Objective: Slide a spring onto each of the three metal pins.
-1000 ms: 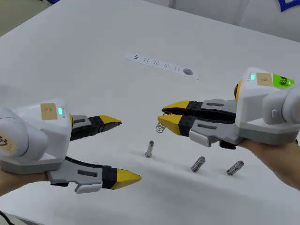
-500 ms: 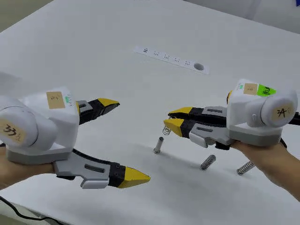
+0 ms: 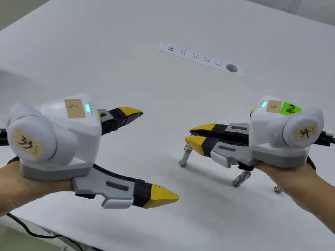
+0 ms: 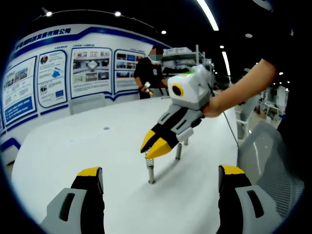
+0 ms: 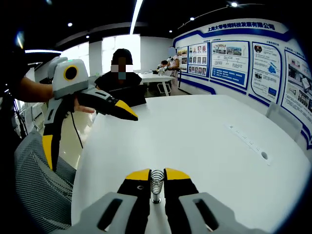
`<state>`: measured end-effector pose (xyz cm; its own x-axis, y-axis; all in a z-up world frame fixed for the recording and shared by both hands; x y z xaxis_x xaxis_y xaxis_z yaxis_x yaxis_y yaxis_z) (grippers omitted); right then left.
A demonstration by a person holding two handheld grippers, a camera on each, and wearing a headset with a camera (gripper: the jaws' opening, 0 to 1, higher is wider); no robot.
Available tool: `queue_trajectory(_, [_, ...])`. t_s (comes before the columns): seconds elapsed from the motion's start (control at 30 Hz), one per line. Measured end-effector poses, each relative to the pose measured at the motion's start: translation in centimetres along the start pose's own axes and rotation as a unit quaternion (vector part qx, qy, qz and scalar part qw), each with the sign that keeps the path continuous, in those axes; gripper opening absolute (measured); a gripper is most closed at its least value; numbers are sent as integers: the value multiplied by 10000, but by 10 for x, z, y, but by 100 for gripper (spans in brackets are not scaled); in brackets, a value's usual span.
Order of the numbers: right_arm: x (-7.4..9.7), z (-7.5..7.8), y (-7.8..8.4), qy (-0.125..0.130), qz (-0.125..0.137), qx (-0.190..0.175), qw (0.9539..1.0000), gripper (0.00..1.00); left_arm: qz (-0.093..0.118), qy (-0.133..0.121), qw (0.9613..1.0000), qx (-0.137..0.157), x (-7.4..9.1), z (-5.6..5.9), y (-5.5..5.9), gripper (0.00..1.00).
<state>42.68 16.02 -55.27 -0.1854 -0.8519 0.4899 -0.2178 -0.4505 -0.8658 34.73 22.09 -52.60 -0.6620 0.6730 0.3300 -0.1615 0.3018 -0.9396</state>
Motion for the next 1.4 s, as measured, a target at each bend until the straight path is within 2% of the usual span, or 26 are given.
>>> queue_trajectory(0.1, [-1, 0, 4, 40, -114, 81, 9999, 11, -56, 55, 10000, -5, -2, 5, 3, 100])
queue_trajectory(0.27, [-3, 1, 9, 70, -135, 75, 9999, 11, -118, 123, 9999, 26, -4, 9, 8, 100])
queue_trajectory(0.87, [-21, 5, 41, 323, -350, 97, 9988, 11, -132, 108, 9998, 86, -2, 8, 10, 99])
queue_trajectory(1.4, [-21, 3, 45, 233, -416, 32, 9989, 12, -166, 119, 9998, 87, -2, 8, 10, 100])
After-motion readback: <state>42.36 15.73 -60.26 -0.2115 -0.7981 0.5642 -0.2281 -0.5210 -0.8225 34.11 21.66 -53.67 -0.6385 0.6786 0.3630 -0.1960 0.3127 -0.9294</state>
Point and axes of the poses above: the centre of the closed fingertips' face, and the gripper's own axes: x roughly backward along the fingers, z roughly to its right, y roughly out of its underside, the point moved 3 cm from there along x, roughly backward along the fingers, and after that the axes turned 8 degrees about -x, right-handed, at the moved point
